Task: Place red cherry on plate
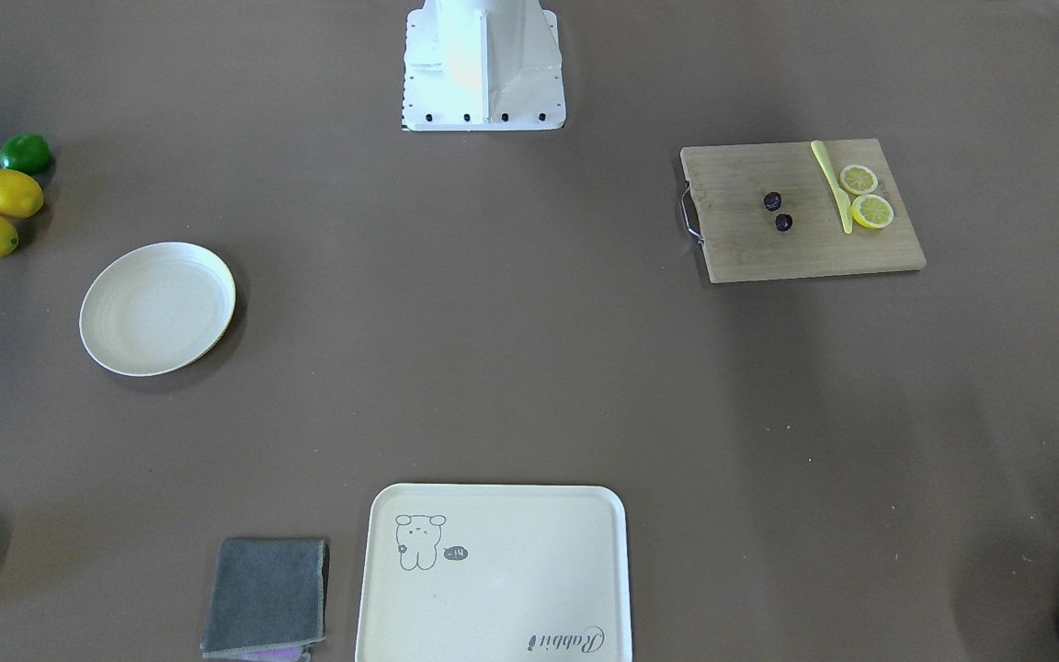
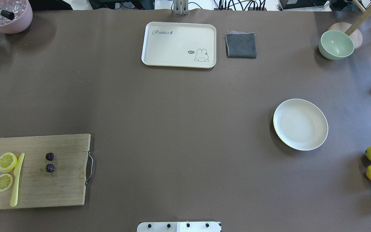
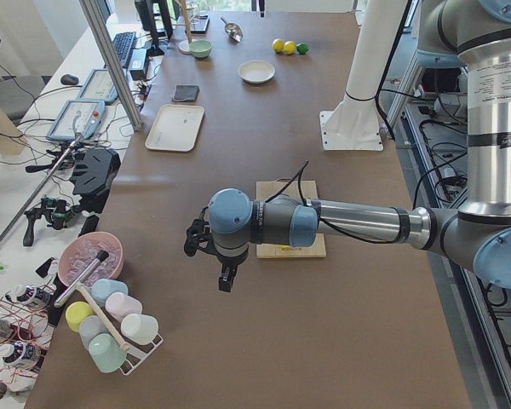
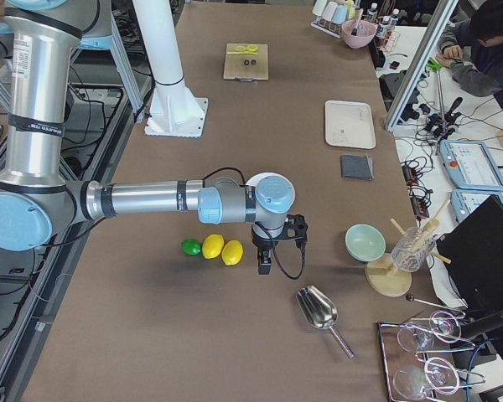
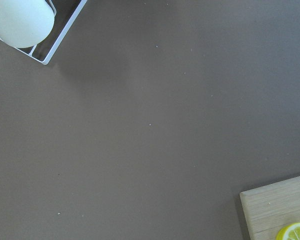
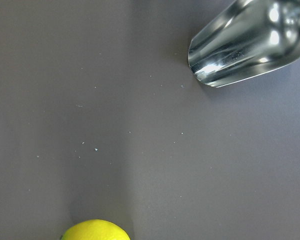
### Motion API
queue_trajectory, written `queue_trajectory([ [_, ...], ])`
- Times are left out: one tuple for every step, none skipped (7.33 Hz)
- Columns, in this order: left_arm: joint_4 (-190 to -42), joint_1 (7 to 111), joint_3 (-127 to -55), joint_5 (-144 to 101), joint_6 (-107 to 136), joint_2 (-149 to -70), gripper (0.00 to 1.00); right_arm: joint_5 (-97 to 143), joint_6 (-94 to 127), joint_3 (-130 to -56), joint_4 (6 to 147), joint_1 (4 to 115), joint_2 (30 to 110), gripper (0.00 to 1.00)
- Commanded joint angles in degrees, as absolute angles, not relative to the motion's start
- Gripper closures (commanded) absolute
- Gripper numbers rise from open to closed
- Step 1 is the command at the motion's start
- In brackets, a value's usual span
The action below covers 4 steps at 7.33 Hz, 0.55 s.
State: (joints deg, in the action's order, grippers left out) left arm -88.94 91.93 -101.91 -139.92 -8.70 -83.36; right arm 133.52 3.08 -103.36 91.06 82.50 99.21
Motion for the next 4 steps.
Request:
queue_trajectory([
  [-88.9,91.8,-102.1,-139.8,-9.0,-83.1,0.02,133.5,3.1,-103.4,91.1,82.4,99.2,0.00],
  [-89.0,91.8,-102.1,-139.9,-9.1,-83.1,0.02,133.5,3.2,-103.4,91.1,82.4,99.2,0.00],
  [-88.9,91.8,-102.5,-139.8,-9.1,-83.2,0.02,133.5,3.4,-103.4,91.1,82.4,99.2,0.00],
  [-88.9,91.9,-103.2,-139.7,-9.1,-83.3,0.02,133.7,3.1,-104.6,90.5,82.5,99.1,0.00],
])
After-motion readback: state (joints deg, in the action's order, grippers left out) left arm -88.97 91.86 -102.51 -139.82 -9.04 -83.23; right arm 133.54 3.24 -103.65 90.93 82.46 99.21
